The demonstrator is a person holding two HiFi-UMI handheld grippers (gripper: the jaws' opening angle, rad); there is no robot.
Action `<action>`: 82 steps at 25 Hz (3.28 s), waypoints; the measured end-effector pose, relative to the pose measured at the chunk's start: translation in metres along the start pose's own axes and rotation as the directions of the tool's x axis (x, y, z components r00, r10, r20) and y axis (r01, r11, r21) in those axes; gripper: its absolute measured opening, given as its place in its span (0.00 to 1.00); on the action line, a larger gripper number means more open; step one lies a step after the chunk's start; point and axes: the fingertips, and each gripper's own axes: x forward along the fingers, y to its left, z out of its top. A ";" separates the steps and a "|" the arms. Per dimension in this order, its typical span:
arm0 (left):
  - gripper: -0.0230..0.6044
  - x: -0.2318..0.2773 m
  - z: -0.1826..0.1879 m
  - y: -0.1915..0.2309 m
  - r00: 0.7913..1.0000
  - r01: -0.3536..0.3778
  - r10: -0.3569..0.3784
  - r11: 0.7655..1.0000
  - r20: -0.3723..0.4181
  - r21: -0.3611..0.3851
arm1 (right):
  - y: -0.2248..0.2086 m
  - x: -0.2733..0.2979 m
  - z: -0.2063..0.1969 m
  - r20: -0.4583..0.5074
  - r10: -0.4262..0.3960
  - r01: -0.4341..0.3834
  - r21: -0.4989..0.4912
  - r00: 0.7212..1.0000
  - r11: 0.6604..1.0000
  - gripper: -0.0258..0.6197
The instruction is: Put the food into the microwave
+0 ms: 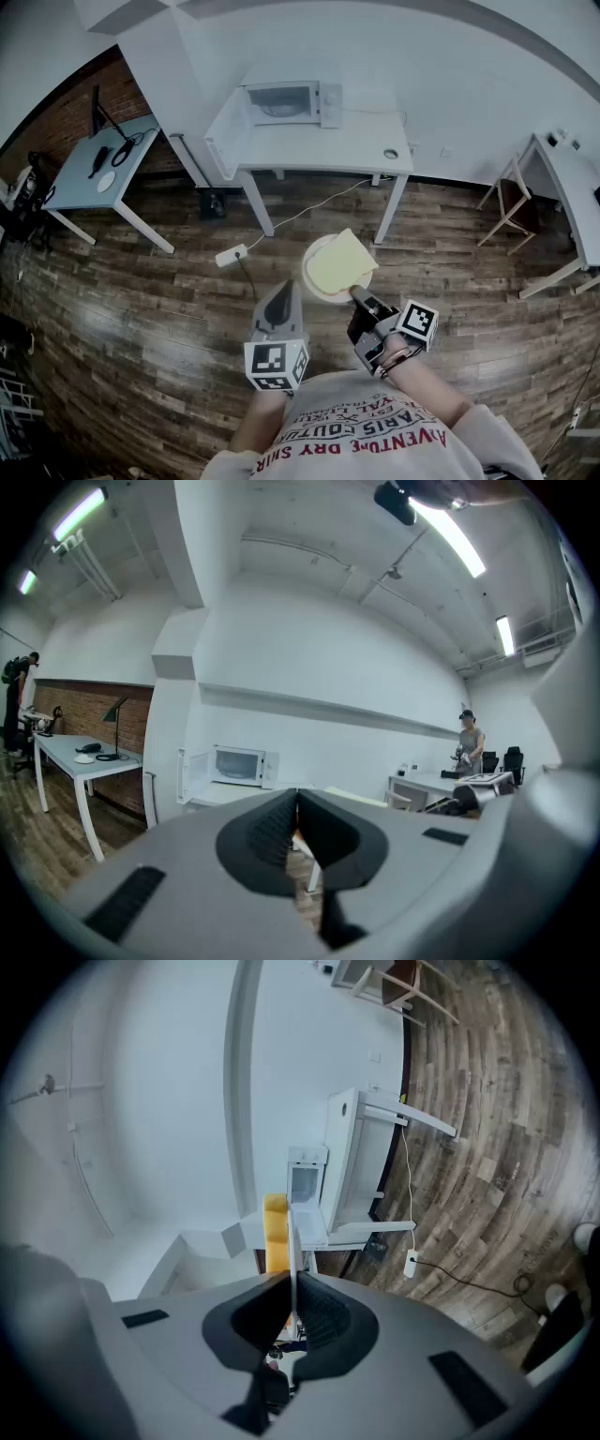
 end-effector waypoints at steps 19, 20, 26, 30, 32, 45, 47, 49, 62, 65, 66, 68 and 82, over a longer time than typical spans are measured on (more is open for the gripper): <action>0.05 -0.020 -0.015 0.025 0.998 0.056 -0.057 0.998 -0.026 -0.026 | -0.009 -0.002 -0.028 0.077 -0.046 0.044 0.025 0.996 0.999 0.08; 0.05 -0.023 -0.017 0.030 0.998 0.057 -0.058 0.998 -0.031 -0.028 | -0.011 0.000 -0.033 0.083 -0.050 0.047 0.030 0.995 0.998 0.08; 0.05 -0.038 -0.032 0.061 0.995 0.067 -0.069 0.997 -0.068 -0.033 | -0.025 0.011 -0.059 0.101 -0.075 0.070 0.055 0.992 0.996 0.08; 0.05 -0.041 -0.040 0.078 0.994 0.060 -0.064 0.997 -0.088 -0.038 | -0.025 0.024 -0.068 0.094 -0.077 0.070 0.068 0.993 0.995 0.08; 0.05 -0.040 -0.044 0.085 0.995 0.042 -0.045 0.998 -0.090 -0.045 | -0.030 0.031 -0.068 0.077 -0.081 0.076 0.066 0.994 0.995 0.08; 0.05 0.092 -0.027 0.121 0.993 -0.094 0.091 0.995 -0.078 -0.043 | -0.024 0.147 0.040 -0.052 -0.058 0.061 0.056 0.997 0.997 0.08; 0.05 0.123 -0.019 0.125 0.991 -0.117 0.113 0.992 -0.069 -0.054 | -0.018 0.167 0.071 -0.066 -0.051 0.054 0.043 0.997 0.998 0.08; 0.05 0.152 -0.012 0.127 0.989 -0.136 0.132 0.988 -0.061 -0.066 | -0.014 0.186 0.099 -0.077 -0.050 0.053 0.033 0.996 0.998 0.08; 0.05 0.282 -0.002 0.133 0.987 -0.132 0.123 0.988 -0.101 -0.085 | -0.006 0.266 0.209 -0.069 -0.055 0.058 0.044 0.996 0.997 0.08; 0.05 0.310 0.000 0.149 0.989 -0.113 0.105 0.990 -0.100 -0.078 | -0.010 0.291 0.219 -0.059 -0.067 0.070 0.051 0.996 0.996 0.08; 0.05 0.321 0.001 0.155 0.990 -0.103 0.095 0.992 -0.100 -0.077 | -0.011 0.301 0.222 -0.053 -0.070 0.073 0.053 0.996 0.996 0.08; 0.05 0.343 0.005 0.169 0.993 -0.074 0.067 0.994 -0.100 -0.075 | -0.010 0.321 0.229 -0.033 -0.070 0.072 0.056 0.997 0.996 0.08; 0.05 0.481 0.048 0.299 0.983 0.157 -0.159 0.987 -0.095 -0.029 | 0.016 0.486 0.253 0.153 -0.099 0.086 0.091 0.983 0.992 0.08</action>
